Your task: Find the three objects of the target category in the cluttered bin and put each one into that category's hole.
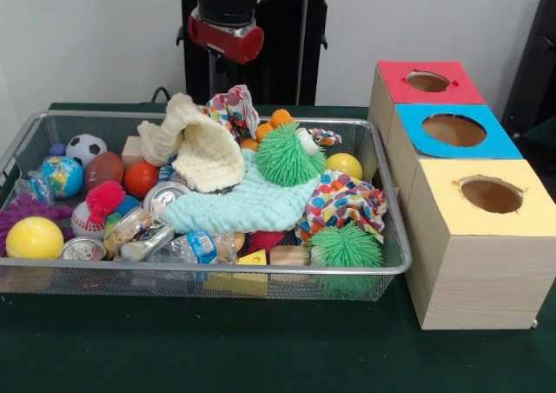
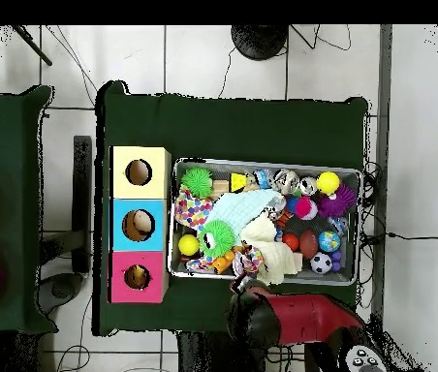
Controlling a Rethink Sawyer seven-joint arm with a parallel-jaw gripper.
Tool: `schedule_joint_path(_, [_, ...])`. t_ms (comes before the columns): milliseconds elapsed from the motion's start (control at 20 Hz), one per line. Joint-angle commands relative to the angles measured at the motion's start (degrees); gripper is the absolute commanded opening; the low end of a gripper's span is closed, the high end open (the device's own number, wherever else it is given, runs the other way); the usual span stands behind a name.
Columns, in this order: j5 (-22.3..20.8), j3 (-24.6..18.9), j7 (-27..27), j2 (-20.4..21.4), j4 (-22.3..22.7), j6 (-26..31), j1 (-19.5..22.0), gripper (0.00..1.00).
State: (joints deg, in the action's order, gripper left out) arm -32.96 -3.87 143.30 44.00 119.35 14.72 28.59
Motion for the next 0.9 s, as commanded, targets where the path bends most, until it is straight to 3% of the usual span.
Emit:
schedule_joint_path(50, [-7.5,-4.8,-6.1,0.5,-6.6,-3.5,-3.5,0.0])
schedule_joint_path(200, [-6.2,-5.9,-4.9,-0.1,-6.6,-1.9,-2.7,0.0])
schedule_joint_path(500, [1.5,-9.8,-6.0,-2.3,-8.9,8.9,0.1,0.0])
schedule_joint_path(700, [5.0,-11.8,-6.8,-2.2,-13.0,14.9,-0.3,0.0])
schedule_joint_path(900, [6.9,-13.0,-7.0,-4.7,-17.9,18.9,-0.6,0.0])
